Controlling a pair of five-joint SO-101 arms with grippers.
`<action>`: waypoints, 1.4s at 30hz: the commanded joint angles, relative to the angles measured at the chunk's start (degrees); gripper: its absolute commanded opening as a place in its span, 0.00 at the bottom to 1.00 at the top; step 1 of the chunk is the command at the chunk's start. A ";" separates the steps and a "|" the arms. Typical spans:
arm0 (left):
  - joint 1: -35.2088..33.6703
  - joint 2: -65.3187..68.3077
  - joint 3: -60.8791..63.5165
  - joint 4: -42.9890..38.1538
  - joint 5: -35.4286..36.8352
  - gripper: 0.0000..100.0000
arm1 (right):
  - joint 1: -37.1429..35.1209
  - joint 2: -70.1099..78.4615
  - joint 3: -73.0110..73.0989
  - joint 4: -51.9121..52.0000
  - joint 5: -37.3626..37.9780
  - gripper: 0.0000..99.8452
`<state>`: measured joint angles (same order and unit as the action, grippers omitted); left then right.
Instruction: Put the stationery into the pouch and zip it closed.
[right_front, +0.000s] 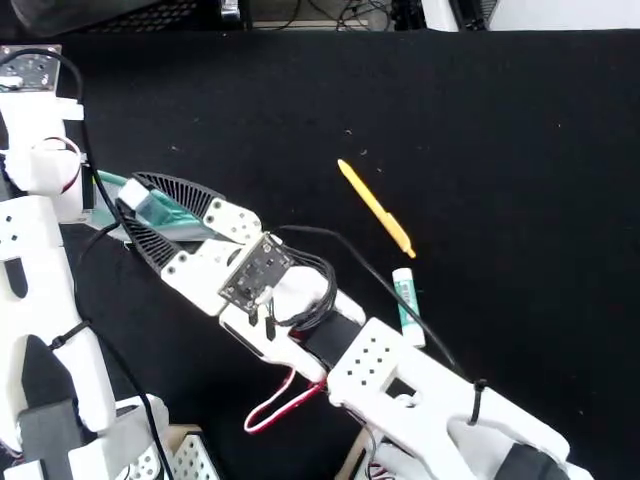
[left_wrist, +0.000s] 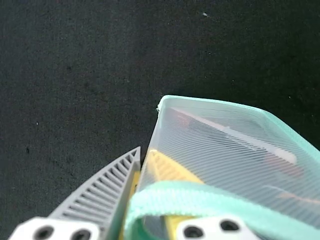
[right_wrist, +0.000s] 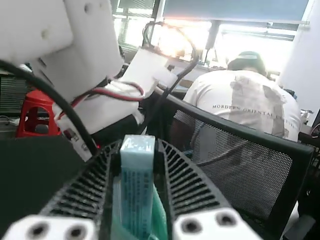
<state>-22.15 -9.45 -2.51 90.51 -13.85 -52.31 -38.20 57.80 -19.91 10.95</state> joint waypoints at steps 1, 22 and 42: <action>-1.10 3.34 4.09 -1.14 -0.62 0.03 | -0.35 0.13 1.36 -0.26 -0.62 0.01; -1.36 3.34 4.09 -1.14 -0.62 0.03 | -1.67 -6.02 -27.74 44.57 -0.62 0.18; -1.01 2.81 4.00 0.18 -0.62 0.03 | 9.23 0.84 -15.52 36.66 -0.62 0.18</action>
<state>-22.15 -9.45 -2.24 90.59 -13.85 -42.37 -39.34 42.68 18.33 11.03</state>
